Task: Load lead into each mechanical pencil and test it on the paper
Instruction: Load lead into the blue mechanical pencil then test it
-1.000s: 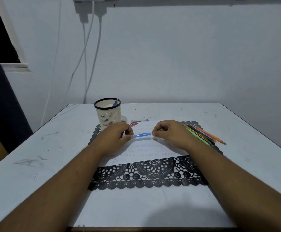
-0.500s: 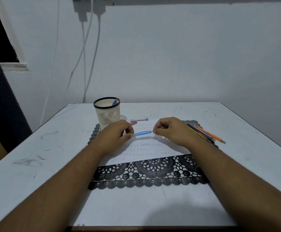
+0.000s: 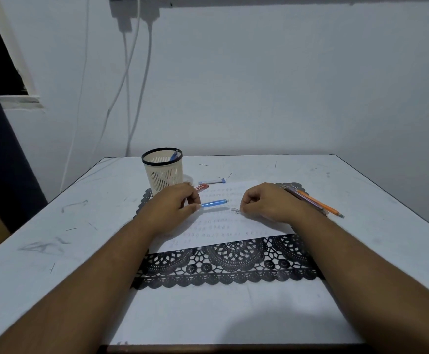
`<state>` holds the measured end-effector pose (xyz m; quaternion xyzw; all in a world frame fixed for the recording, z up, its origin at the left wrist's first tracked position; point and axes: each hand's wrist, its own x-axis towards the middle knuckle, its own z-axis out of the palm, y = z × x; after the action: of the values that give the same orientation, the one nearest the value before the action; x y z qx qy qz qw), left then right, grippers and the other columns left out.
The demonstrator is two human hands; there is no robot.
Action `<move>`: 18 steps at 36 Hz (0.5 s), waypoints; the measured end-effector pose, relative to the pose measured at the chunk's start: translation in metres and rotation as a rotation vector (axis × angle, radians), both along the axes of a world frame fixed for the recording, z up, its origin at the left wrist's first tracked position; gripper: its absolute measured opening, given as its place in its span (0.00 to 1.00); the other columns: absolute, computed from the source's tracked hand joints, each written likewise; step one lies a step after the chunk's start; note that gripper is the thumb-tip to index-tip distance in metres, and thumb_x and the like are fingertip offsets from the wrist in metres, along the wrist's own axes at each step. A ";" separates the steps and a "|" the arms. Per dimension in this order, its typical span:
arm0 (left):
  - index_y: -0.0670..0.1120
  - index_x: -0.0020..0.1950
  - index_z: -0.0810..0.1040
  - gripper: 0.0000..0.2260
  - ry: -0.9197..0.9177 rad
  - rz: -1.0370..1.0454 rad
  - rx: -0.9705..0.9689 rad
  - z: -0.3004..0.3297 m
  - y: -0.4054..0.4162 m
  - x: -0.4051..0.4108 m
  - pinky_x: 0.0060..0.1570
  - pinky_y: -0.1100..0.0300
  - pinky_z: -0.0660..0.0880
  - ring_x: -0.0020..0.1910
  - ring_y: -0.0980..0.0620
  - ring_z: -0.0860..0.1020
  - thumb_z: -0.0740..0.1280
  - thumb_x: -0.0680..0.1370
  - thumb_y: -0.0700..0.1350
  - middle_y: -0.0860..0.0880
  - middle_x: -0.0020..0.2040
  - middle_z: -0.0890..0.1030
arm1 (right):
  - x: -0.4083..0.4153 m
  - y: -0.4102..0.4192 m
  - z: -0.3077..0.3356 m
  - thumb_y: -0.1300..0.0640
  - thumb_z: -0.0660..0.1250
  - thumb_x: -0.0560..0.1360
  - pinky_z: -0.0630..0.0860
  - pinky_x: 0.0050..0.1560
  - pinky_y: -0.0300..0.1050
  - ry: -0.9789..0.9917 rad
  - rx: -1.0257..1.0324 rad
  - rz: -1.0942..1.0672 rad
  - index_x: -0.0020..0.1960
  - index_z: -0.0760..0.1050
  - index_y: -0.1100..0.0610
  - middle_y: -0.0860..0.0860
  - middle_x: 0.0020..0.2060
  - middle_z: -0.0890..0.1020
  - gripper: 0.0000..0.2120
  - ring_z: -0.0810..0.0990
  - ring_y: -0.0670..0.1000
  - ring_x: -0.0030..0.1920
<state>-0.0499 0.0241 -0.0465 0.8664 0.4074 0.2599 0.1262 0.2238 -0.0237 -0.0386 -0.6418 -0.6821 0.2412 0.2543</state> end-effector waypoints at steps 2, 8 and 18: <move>0.57 0.45 0.78 0.06 0.008 -0.003 -0.005 0.001 0.000 0.000 0.41 0.58 0.74 0.42 0.57 0.76 0.70 0.80 0.49 0.59 0.44 0.78 | -0.004 0.001 -0.003 0.55 0.76 0.75 0.73 0.40 0.40 -0.039 0.001 0.011 0.41 0.85 0.50 0.40 0.35 0.85 0.04 0.80 0.42 0.38; 0.57 0.45 0.80 0.04 0.030 -0.038 -0.017 -0.001 -0.013 0.010 0.43 0.54 0.77 0.42 0.57 0.76 0.71 0.79 0.50 0.60 0.43 0.78 | -0.013 0.001 -0.007 0.55 0.76 0.75 0.72 0.39 0.42 -0.059 0.032 -0.008 0.41 0.84 0.50 0.44 0.35 0.84 0.05 0.78 0.45 0.38; 0.58 0.55 0.81 0.06 0.109 -0.038 -0.066 -0.001 -0.019 0.017 0.46 0.58 0.77 0.46 0.60 0.76 0.71 0.79 0.52 0.61 0.48 0.78 | -0.006 0.004 -0.007 0.54 0.76 0.76 0.72 0.39 0.40 -0.048 0.030 -0.060 0.41 0.84 0.49 0.42 0.38 0.85 0.05 0.81 0.44 0.41</move>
<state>-0.0326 0.0053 -0.0474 0.8821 0.4055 0.1966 0.1371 0.2173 -0.0197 -0.0460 -0.6637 -0.6721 0.2077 0.2543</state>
